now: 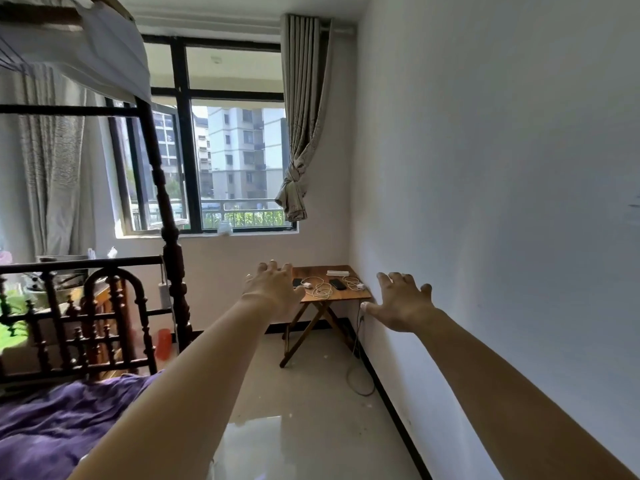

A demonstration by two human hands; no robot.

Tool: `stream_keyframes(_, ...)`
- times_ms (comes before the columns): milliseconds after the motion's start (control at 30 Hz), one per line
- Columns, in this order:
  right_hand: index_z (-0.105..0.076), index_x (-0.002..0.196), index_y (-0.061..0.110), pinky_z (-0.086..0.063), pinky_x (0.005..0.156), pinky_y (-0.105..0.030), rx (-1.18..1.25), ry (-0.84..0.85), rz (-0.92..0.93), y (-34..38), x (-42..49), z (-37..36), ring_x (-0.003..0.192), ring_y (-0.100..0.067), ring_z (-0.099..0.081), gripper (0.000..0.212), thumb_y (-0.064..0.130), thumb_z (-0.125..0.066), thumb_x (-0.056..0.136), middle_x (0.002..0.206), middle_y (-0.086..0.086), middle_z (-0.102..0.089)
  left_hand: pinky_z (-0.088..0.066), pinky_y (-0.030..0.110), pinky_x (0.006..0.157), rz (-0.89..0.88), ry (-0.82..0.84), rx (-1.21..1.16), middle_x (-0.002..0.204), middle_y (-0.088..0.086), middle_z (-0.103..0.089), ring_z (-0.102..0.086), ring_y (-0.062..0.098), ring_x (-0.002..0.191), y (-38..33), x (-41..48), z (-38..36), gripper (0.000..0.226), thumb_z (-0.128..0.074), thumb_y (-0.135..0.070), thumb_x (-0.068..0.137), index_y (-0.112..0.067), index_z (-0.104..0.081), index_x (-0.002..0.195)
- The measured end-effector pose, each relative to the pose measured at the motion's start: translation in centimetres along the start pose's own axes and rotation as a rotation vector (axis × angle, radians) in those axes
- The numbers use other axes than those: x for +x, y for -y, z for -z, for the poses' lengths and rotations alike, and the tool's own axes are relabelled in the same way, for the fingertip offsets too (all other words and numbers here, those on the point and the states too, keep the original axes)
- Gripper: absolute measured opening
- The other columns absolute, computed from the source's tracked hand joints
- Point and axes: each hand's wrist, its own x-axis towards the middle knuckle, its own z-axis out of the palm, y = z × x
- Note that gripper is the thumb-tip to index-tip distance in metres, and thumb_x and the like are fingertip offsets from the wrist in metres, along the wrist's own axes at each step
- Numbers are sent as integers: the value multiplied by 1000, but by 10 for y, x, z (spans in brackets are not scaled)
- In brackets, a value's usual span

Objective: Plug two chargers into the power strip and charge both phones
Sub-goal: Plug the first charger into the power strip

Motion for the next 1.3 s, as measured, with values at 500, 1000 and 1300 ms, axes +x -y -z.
stream_keyframes(500, -20, 148, 15, -20, 109, -52, -30, 48, 10, -31, 329, -86, 140, -27, -21, 74, 54, -46, 90, 153, -10, -27, -30, 50, 108, -17, 42, -42, 150, 12, -33, -25, 31, 139, 2, 329, -117, 62, -39, -48, 92, -16, -31, 145)
stream_keyframes(1000, -21, 147, 15, -20, 109, -53, -3, 67, 34, -49, 671, -194, 139, -27, -22, 71, 47, -48, 90, 153, -9, -28, -30, 48, 107, 13, 83, -85, 150, 12, -32, -23, 30, 139, 18, 661, -238, 59, -38, -42, 93, -17, -30, 146)
stream_keyframes(1300, -21, 147, 15, -20, 110, -54, 22, 68, -26, -52, 869, -237, 139, -27, -22, 71, 49, -48, 90, 153, -9, -28, -29, 48, 107, -19, 105, -93, 150, 12, -33, -24, 30, 139, 40, 870, -291, 60, -40, -43, 92, -17, -30, 145)
